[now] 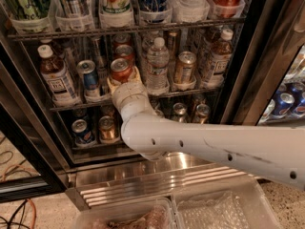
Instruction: Pick coke can from middle shelf of fridge
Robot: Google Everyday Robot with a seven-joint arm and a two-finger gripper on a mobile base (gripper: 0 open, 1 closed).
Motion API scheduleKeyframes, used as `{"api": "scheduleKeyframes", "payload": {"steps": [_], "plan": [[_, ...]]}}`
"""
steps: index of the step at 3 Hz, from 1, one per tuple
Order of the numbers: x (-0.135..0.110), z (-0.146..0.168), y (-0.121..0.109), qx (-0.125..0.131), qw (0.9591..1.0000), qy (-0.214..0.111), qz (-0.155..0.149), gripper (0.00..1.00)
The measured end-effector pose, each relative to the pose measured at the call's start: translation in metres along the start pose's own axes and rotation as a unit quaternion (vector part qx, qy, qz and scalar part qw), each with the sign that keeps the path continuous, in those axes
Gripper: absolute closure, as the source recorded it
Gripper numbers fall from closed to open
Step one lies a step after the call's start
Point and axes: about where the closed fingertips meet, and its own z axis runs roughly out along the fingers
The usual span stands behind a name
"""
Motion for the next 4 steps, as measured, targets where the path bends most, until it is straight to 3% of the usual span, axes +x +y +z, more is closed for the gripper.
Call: {"api": "scheduleKeyframes", "payload": {"steps": [2,3,4], "plan": [[-0.044,0.003,0.006,-0.046,0.9977,-0.012,-0.050,1.00],[-0.047,-0.020,0.012,-0.065,0.9965,-0.006,-0.053,1.00],[-0.042,-0.061,0.023,-0.081,0.9950,0.025,-0.052,1.00]]}}
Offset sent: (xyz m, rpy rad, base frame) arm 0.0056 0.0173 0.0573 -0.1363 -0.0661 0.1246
